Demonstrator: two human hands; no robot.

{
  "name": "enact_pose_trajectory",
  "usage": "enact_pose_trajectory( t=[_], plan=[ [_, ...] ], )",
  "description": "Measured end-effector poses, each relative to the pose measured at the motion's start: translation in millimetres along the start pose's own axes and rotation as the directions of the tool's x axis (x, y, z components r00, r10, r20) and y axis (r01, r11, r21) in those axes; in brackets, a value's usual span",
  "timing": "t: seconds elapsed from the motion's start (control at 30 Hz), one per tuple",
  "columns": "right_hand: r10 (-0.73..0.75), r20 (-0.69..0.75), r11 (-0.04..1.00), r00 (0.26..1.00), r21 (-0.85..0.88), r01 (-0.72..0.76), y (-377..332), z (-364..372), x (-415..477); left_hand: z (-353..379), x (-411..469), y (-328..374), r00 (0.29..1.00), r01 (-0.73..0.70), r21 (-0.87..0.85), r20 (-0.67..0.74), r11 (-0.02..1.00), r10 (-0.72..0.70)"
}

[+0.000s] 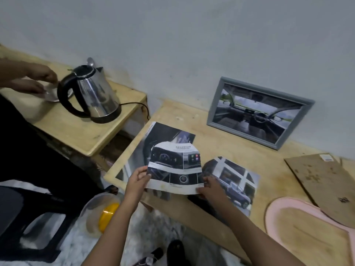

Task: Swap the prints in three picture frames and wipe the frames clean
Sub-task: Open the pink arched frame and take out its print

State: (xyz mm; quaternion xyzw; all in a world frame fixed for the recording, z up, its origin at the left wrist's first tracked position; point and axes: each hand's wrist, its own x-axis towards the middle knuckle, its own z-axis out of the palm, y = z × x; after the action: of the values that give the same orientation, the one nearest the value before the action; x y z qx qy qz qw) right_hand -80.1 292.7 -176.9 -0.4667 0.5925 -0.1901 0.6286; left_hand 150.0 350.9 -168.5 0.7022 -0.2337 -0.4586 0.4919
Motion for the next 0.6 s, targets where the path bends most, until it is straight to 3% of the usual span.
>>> enact_pose_trajectory(
  t=[0.17,0.37,0.6],
  plan=[
    [0.023,-0.047,0.996,0.999,-0.085,-0.027,0.3,53.5,17.8,-34.0,28.1,6.8,0.994,0.057,0.004,0.095,0.998,-0.058],
    [-0.165,-0.112,0.952,0.980,-0.279,0.129,-13.3,83.0,27.2,-47.6,61.1,1.2,0.996,-0.077,0.324,-0.012,0.943,0.085],
    [-0.235,0.014,0.848,0.972,-0.487,0.212,-11.0,100.3,36.7,-40.8,83.9,-5.7,0.986,-0.107,0.567,-0.042,0.817,0.159]
  ],
)
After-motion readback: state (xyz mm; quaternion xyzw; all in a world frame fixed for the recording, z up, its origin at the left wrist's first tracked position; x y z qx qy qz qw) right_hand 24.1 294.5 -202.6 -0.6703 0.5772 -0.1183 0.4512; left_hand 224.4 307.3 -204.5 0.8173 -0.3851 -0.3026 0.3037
